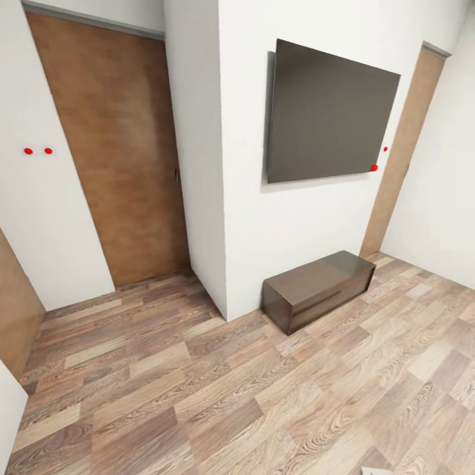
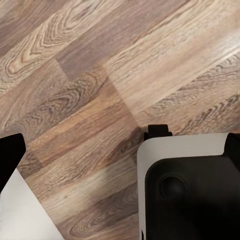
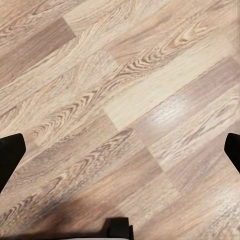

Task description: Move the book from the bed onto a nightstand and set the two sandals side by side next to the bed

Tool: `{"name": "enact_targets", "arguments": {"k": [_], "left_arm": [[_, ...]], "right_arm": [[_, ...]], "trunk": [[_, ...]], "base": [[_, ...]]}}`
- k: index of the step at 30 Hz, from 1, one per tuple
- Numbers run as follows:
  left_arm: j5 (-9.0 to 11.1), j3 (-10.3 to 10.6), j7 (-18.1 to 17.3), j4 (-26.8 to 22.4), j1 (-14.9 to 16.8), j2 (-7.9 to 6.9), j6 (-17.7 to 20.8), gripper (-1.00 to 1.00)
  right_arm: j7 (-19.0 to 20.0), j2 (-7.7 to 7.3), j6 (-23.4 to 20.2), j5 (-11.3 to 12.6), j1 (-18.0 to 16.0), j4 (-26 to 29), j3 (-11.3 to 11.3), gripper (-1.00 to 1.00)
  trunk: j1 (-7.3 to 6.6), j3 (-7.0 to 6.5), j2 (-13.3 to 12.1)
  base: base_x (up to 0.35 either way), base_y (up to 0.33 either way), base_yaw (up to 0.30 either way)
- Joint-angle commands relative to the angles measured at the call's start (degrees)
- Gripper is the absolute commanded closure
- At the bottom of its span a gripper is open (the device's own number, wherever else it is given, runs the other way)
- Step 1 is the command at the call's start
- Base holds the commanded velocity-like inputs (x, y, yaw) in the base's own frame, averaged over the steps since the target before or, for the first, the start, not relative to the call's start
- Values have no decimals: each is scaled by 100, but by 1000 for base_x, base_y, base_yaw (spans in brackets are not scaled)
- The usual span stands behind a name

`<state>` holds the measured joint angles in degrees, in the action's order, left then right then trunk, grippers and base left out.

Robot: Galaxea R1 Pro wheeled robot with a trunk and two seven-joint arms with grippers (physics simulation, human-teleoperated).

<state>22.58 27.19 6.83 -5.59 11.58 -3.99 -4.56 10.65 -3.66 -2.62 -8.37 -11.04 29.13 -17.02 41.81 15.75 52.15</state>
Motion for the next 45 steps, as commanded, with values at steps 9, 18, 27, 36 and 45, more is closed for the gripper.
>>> {"name": "enact_targets", "arguments": {"k": [9, 18, 27, 36, 45], "left_arm": [[49, 50, 20, -3, 2, 3, -13, -100], [47, 50, 20, -3, 2, -3, -14, -100], [47, 50, 20, -3, 2, 1, -12, -100], [46, 50, 20, -3, 2, 3, -11, -100], [49, 50, 20, -3, 2, -4, -11, -100]], "right_arm": [[51, 12, -28, -35, -3, 15, -55, -100], [51, 18, -28, -13, -5, 14, -64, -100], [51, 15, -28, -7, -5, 11, -83, -100], [54, 16, -28, -7, -3, 13, -82, -100], [58, 15, -28, -7, -4, 13, -82, -100]], "trunk": [[0, 9, 5], [0, 9, 5], [0, 9, 5], [0, 9, 5], [0, 9, 5]], "base": [[0, 0, -22], [0, 0, -3], [0, 0, -1], [0, 0, -110], [0, 0, -259]]}}
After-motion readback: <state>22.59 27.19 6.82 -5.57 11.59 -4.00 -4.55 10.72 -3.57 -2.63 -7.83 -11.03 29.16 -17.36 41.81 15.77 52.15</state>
